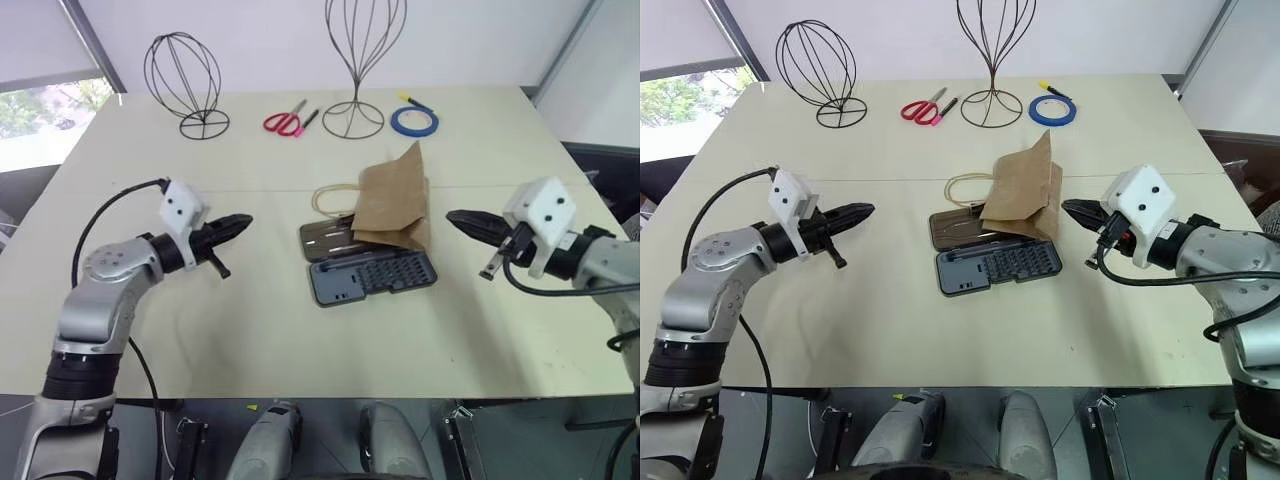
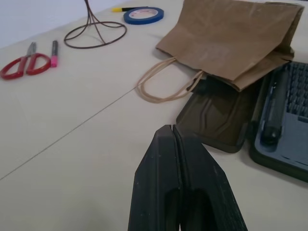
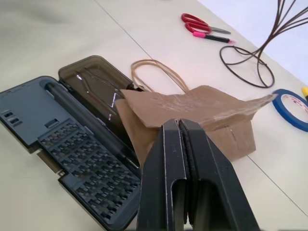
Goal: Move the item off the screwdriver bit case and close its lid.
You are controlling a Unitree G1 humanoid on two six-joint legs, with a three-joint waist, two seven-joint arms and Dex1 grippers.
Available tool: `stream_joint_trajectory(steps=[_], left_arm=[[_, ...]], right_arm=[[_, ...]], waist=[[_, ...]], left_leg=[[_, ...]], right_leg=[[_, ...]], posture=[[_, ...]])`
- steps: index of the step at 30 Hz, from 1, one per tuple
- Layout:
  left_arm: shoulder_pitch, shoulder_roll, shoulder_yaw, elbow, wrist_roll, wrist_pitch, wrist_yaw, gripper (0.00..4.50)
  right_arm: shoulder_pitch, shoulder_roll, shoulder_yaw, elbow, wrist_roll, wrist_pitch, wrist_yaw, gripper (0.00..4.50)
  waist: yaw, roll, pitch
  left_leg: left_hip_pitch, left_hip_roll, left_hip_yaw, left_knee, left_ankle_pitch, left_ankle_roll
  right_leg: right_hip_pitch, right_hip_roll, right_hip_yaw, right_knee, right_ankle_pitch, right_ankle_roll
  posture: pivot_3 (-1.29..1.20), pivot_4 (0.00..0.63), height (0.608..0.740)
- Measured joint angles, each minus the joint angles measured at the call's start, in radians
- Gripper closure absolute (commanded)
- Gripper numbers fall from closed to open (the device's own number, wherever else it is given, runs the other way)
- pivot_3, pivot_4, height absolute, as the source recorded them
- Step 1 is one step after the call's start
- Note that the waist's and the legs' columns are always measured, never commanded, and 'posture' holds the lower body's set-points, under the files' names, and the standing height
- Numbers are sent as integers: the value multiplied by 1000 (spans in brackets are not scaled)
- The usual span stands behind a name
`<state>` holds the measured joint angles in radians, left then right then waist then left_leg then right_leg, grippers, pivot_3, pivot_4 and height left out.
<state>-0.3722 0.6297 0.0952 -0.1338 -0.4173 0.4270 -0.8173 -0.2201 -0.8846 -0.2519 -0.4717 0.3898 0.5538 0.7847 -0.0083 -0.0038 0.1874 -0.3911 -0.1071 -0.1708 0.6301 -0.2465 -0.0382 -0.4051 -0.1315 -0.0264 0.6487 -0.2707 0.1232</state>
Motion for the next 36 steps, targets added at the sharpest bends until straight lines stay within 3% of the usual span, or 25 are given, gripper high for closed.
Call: stream_joint_trajectory(steps=[23, 27, 28, 33, 36], left_arm=[[-27, -33, -33, -4, 35, 15, 41, 4500], [-27, -33, -33, -4, 37, 15, 45, 4500], [-27, -34, -33, -4, 38, 15, 50, 4500], [-27, -51, -33, -4, 40, 14, 69, 4500], [-27, -62, -33, -4, 40, 14, 79, 4500]], right_arm=[[11, 0, 5, -29, 0, 22, -2, 4475], [-8, 16, 6, -29, 10, 51, -29, 3309], [-21, 33, 8, -30, 15, 69, -47, 2601], [-48, 122, 38, -65, 53, 198, -157, 215], [-64, 174, 53, -82, 70, 291, -231, 88]], waist=[[0, -1, 0], [-1, -1, 0], [-1, -1, 0], [0, -1, 1], [0, -1, 1]], left_leg=[[0, 0, 0, 0, 0, 0], [0, 0, 0, 0, 0, 0], [0, 0, 0, 0, 0, 0], [0, 0, -1, 0, 0, 0], [0, 0, -2, 0, 0, 0]], right_leg=[[0, 0, 0, 0, 0, 0], [0, 0, 0, 0, 0, 0], [0, 0, 0, 0, 0, 0], [-1, -1, 0, 0, 0, 0], [-1, -1, 0, 0, 0, 0]], posture=[[0, 150, 740], [0, 150, 740], [0, 150, 740], [0, 150, 740], [0, 150, 740]])
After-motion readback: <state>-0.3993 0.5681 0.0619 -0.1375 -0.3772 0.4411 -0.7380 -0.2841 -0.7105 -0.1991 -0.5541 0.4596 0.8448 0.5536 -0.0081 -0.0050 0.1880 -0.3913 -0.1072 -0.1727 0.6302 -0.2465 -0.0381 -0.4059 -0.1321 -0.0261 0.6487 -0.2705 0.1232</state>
